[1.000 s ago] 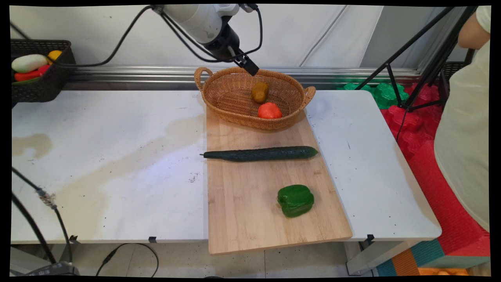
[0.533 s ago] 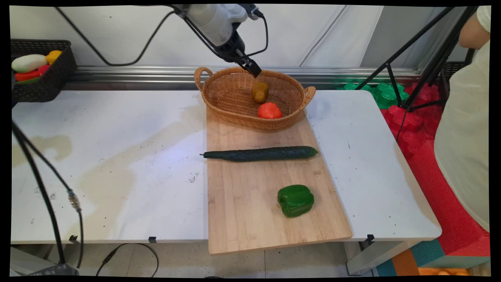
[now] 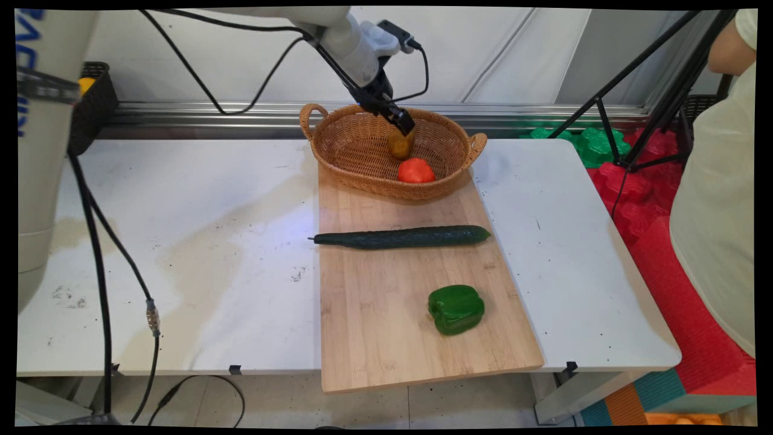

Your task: Pick up the potato from the vegetable basket, then place the picked object on the cutting board

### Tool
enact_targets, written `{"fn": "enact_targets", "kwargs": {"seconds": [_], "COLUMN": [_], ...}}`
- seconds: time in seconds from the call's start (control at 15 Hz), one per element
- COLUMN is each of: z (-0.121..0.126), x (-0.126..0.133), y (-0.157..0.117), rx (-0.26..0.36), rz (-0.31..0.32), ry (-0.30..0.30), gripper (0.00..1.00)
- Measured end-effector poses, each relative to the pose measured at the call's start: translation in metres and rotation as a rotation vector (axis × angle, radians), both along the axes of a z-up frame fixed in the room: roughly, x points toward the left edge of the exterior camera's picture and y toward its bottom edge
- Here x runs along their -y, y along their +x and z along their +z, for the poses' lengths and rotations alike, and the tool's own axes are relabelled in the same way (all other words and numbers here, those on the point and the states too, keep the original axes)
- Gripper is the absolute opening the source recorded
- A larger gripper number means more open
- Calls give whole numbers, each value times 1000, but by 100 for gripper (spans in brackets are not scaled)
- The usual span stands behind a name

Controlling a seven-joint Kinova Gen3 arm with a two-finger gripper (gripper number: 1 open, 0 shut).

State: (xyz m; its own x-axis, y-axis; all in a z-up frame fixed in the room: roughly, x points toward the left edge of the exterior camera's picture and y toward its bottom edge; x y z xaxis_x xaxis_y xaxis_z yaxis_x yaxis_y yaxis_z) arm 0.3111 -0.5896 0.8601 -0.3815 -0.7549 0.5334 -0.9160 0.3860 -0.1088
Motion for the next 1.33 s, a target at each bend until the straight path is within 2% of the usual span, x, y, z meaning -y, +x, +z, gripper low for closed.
{"fn": "enact_targets", "kwargs": {"seconds": [0.6, 0.67, 0.93, 1.33], "z": [-32, -34, -35, -10], "x": [18, 18, 14, -6], "y": [-11, -13, -18, -28], "rx": [-27, -31, -42, -46], "rz": [48, 54, 74, 93], "ry": [52, 54, 45, -21], "gripper": [100, 0, 0, 0]}}
